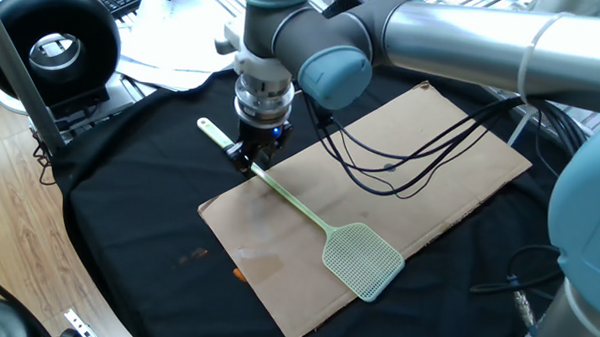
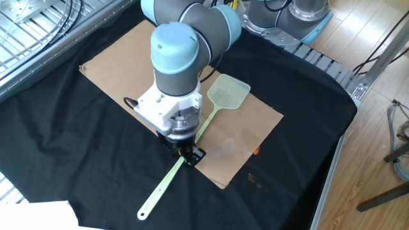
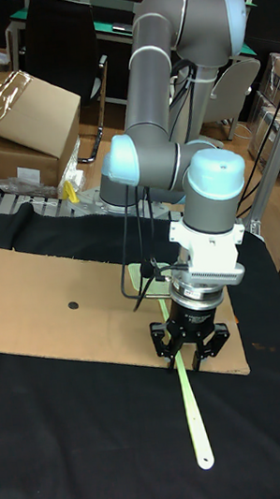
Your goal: Swat with a flyswatter
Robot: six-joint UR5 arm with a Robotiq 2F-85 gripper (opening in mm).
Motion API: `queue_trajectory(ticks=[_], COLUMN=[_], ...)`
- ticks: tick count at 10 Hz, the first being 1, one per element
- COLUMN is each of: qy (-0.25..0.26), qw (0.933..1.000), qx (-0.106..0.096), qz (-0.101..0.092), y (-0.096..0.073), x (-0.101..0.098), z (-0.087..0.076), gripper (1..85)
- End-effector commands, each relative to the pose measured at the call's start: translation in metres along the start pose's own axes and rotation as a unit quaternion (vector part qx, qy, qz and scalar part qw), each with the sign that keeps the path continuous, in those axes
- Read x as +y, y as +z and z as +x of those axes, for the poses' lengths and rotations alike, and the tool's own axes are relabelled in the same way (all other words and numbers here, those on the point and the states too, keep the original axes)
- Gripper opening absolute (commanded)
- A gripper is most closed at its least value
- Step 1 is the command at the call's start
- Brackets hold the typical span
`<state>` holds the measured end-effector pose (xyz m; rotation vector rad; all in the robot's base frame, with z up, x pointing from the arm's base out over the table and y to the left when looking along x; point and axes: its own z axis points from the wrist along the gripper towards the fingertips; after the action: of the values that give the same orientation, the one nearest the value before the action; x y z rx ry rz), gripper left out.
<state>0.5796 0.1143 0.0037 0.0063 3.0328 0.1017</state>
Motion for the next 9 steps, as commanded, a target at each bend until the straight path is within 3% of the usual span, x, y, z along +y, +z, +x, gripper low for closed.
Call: queue_trajectory(ticks=[1, 6, 9], qy=[0.007, 0.019, 0.041], qw=[1.0000, 0.9998, 0.9988], qx=[-0.003, -0.003, 0.012], qz=[0.002, 0.008, 0.023], y=[0.007, 0.007, -0.003], x=[-0.002, -0.005, -0.015], z=[-0.004, -0.004, 0.000], gripper=[41.0, 28.3, 2.3])
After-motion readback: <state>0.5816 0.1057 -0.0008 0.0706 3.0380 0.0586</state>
